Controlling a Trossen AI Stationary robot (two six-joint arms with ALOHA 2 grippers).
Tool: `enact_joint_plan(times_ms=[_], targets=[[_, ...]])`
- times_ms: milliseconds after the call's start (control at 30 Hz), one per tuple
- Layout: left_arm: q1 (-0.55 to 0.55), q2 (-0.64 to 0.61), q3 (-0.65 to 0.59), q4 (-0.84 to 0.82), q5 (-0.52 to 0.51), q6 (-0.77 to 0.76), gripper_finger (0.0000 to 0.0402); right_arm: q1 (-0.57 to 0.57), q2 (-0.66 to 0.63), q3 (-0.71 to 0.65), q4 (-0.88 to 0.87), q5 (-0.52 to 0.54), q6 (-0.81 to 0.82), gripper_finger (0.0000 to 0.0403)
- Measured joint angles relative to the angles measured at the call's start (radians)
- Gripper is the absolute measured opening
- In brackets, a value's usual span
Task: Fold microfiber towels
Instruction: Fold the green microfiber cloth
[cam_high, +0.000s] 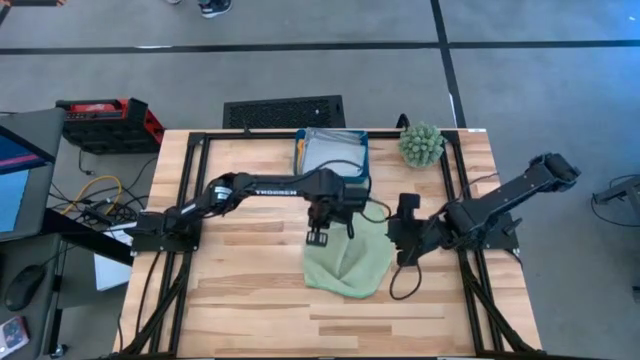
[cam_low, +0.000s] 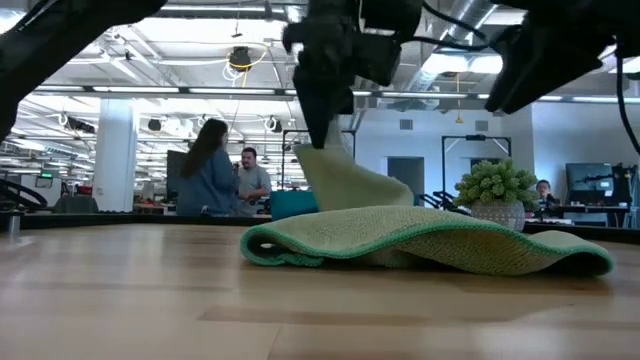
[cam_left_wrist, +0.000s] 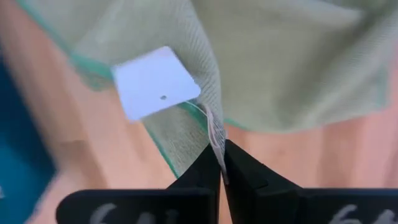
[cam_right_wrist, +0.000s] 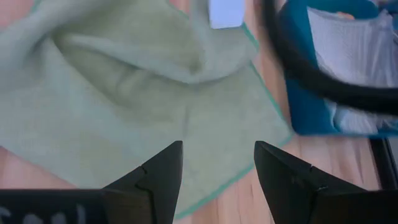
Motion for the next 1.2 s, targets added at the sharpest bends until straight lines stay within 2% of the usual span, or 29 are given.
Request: enact_joint_plan(times_ms=[133, 433, 600, 800, 967, 1200], targets=[[-0.048, -0.014, -0.007, -0.002, 0.062, -0.051, 0.0, -0.049, 0.0, 0.0, 0.064, -0.068, -0.084, 0.0221], [-0.16, -0.016, -0.009, -0.003, 0.057, -0.16, 0.0, -0.09, 0.017, 0.0, 0.137, -0.166, -0.26, 0.0221], [-0.221, -0.043, -0.01, -0.003, 0.052, -0.246, 0.0, -0.086, 0.049, 0.0, 0.166, -0.18, -0.274, 0.0221], [-0.281, -0.105, -0.01, -0.001, -0.051, -0.318, 0.0, -0.061, 0.104, -0.001, 0.169, -0.192, -0.271, 0.0221], [-0.301, -0.163, -0.095, -0.002, -0.097, -0.411, 0.0, -0.047, 0.133, -0.001, 0.219, -0.192, -0.282, 0.0221], [-0.34, -0.175, -0.251, -0.002, -0.114, -0.479, 0.0, -0.069, 0.134, -0.001, 0.408, -0.198, -0.455, 0.0221]])
